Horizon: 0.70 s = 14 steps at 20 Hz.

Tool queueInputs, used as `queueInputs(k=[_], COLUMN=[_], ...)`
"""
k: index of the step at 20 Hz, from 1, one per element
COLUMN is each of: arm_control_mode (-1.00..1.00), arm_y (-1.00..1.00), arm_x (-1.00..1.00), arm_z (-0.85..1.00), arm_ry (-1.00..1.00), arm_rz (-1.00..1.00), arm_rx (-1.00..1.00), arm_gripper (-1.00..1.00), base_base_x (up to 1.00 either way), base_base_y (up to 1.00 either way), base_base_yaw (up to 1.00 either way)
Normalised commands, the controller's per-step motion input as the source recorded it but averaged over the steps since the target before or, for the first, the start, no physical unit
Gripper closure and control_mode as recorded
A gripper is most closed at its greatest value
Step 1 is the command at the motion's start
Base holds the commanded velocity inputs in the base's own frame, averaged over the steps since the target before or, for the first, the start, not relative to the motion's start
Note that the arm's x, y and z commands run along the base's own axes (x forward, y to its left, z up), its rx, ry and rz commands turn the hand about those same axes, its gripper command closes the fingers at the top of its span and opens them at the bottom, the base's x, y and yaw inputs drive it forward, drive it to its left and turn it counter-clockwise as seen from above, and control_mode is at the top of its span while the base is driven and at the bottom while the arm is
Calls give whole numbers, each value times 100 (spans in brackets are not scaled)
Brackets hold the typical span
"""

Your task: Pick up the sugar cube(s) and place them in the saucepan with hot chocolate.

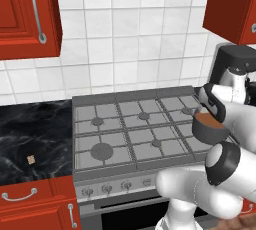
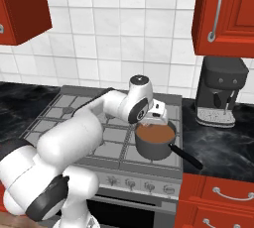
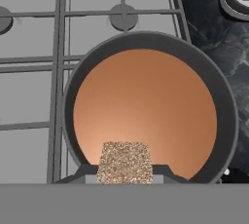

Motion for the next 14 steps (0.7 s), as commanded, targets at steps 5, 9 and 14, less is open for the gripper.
queueInputs(k=[5,9,14], arm_control_mode=[-100,-100,-100], arm_y=[-5,0,-2], arm_x=[15,13,11], arm_z=[-11,-3,-6], arm_ry=[0,0,0], arm_rz=[0,0,0], arm_rx=[0,0,0], arm_gripper=[100,100,100], base_base_x=[0,0,0], base_base_y=[0,0,0], base_base_yaw=[0,0,0])
